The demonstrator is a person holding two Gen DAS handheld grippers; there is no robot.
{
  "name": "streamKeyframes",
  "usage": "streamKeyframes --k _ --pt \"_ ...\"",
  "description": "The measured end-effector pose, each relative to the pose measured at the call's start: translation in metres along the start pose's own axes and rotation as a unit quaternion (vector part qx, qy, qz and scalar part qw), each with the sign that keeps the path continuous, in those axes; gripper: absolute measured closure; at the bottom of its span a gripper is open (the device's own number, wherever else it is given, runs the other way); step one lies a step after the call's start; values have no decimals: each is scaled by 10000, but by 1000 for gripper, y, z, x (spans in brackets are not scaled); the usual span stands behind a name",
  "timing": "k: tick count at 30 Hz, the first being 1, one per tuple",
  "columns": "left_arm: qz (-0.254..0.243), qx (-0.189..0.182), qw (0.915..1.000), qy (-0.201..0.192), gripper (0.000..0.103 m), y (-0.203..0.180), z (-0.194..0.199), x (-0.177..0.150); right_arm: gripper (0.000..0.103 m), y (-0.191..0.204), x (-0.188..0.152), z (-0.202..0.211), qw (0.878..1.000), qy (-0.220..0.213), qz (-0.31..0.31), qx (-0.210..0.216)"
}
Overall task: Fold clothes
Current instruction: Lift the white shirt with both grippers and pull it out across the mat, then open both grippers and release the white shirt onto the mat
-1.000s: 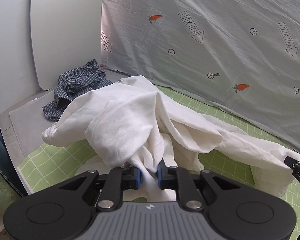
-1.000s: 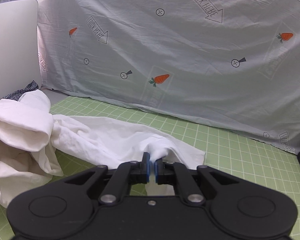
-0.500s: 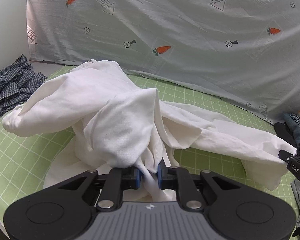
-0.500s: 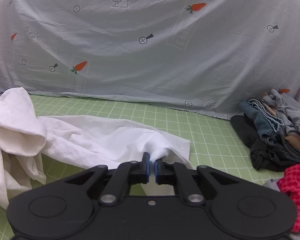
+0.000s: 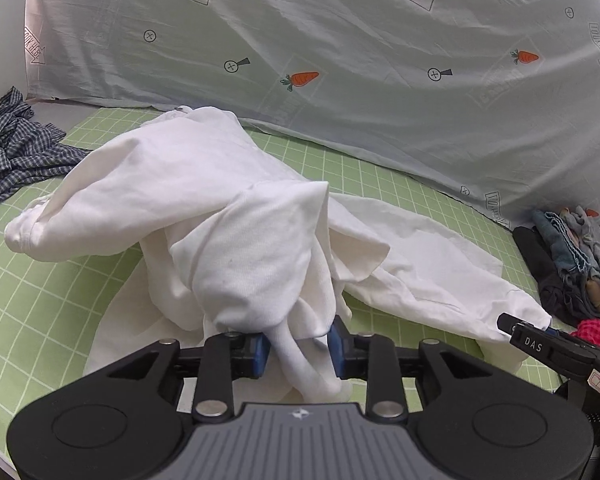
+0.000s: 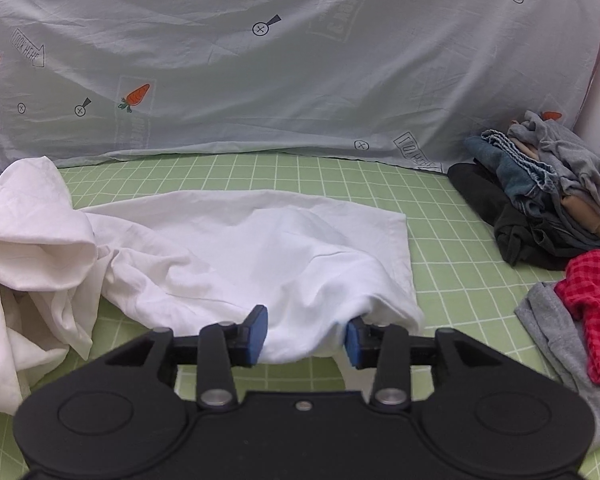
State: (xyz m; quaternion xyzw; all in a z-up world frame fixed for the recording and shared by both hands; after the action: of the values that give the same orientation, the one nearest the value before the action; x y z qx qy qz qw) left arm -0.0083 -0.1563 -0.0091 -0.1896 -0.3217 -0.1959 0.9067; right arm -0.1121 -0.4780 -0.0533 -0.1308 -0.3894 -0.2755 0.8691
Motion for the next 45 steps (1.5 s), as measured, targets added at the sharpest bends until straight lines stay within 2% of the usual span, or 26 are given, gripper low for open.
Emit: streamKeyframes --k 2,6,9,16,19,22,26,31,35,38,41,45 --pt "40 88 10000 -21 66 16 11 7 51 18 5 0 10000 12 -21 26" --pt "318 210 9993 10 62 56 27 12 28 55 9 0 9999 97 -71 -49" --pt "516 300 9982 118 61 87 35 9 19 77 8 2 9998 145 -45 -139" --pt "983 364 9941 260 61 147 47 -4 15 121 0 13 9993 166 -3 -325" --pt "1143 409 9921 302 61 169 47 -7 11 135 3 17 9995 88 -41 -290" --pt "1290 513 9896 371 60 188 42 -8 11 143 0 16 9989 168 58 -436" --pt "1149 680 9897 514 58 201 31 -8 9 137 -12 14 9972 469 -12 -579" --pt "759 594 9930 676 54 195 16 -9 7 114 -28 5 9932 764 -22 -879" --pt "609 597 9939 696 49 181 4 -8 3 98 -38 -15 9902 903 335 -1010" --pt "739 676 9926 686 47 172 -4 -5 3 84 -42 -39 9859 1058 635 -1130" --pt "871 761 9908 700 39 165 -13 -3 5 67 -41 -64 9857 1253 584 -963" --pt "1000 879 9879 801 37 159 -31 3 5 52 -35 -88 9895 1283 299 -591"
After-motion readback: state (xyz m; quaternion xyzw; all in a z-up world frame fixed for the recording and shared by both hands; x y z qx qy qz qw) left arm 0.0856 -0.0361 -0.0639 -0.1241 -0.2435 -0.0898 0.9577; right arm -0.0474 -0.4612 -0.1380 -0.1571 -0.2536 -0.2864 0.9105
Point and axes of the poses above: each gripper's, at about its wrist camera, not at the fingertips, and z roughly against the way its jaws point, y to its left, x to its top, the point moved 3 cm from there along -z, roughly the way its jaws point, and after that the axes turned 4 degrees about -z, right-handed, at the moved point
